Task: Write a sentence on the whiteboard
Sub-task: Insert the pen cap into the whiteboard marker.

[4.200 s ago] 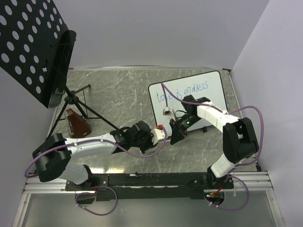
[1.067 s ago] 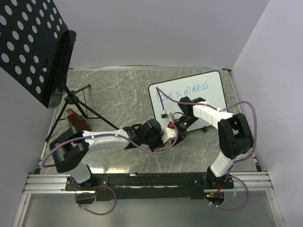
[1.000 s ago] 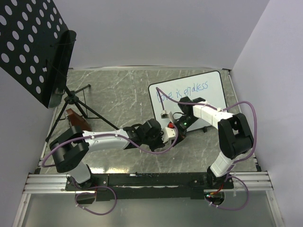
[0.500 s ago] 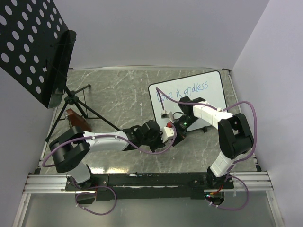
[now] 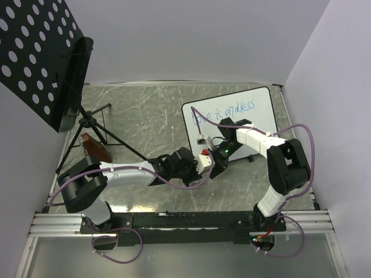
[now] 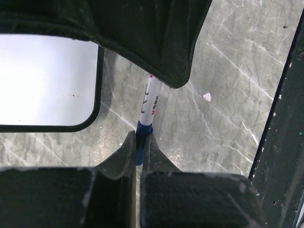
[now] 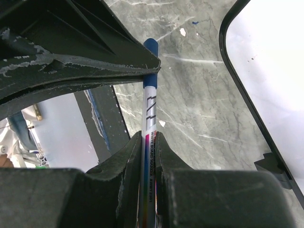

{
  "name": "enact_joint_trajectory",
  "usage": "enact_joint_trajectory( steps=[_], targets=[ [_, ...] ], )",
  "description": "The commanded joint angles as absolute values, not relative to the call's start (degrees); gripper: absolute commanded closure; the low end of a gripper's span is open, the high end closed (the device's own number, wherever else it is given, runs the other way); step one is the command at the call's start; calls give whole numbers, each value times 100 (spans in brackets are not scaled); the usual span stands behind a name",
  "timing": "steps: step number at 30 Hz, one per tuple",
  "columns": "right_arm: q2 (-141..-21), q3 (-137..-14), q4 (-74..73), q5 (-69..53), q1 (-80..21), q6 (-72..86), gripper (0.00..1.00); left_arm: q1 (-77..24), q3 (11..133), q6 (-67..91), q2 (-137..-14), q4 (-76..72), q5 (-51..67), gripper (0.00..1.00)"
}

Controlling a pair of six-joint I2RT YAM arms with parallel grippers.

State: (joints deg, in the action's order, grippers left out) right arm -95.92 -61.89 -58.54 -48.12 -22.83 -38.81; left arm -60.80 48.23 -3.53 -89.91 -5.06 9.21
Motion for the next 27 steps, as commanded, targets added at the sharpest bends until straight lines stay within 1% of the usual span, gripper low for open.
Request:
enact_joint_trajectory(
  steps=[1, 8, 12, 13, 15, 18, 19, 21, 22, 24, 25, 27],
  targets=[
    [-9686, -6232, -5669, -5476, -2505, -3850, 100, -6029, 5448, -246, -8402, -3350, 949, 99],
    [-9633, -6214, -5678, -5475, -2487, -3911, 100, -6029, 5274, -396, -8174, -2119, 923, 99],
    [-9659, -6249, -5713, -5493, -2479, -3946, 100, -6021, 4975, -422, -7823, -1767, 783, 94],
    [-9650, -6240, -5722, -5493, -2479, -3946, 100, -6021, 4931, -413, -7761, -1653, 756, 90],
    [-9633, -6240, -5704, -5484, -2479, -3938, 100, -6021, 4835, -413, -7594, -1547, 747, 89],
    [-9615, -6231, -5695, -5493, -2461, -3929, 100, -6021, 4712, -396, -7331, -1372, 791, 80],
    [-9615, -6223, -5687, -5493, -2461, -3929, 100, -6029, 4676, -396, -7260, -1310, 861, 73],
    [-9607, -6240, -5713, -5519, -2452, -3946, 100, -6021, 4545, -387, -7041, -1073, 914, 66],
    [-9606, -6232, -5704, -5554, -2443, -3964, 100, -6029, 4500, -395, -6979, -985, 940, 59],
    [-9554, -6249, -5730, -5590, -2435, -3973, 100, -6021, 4352, -431, -6777, -669, 923, 53],
    [-9536, -6249, -5739, -5633, -2435, -4007, 100, -6021, 4298, -457, -6715, -564, 923, 46],
    [-9475, -6240, -5739, -5669, -2417, -4034, 100, -6021, 4149, -527, -6540, -291, 905, 40]
  ],
)
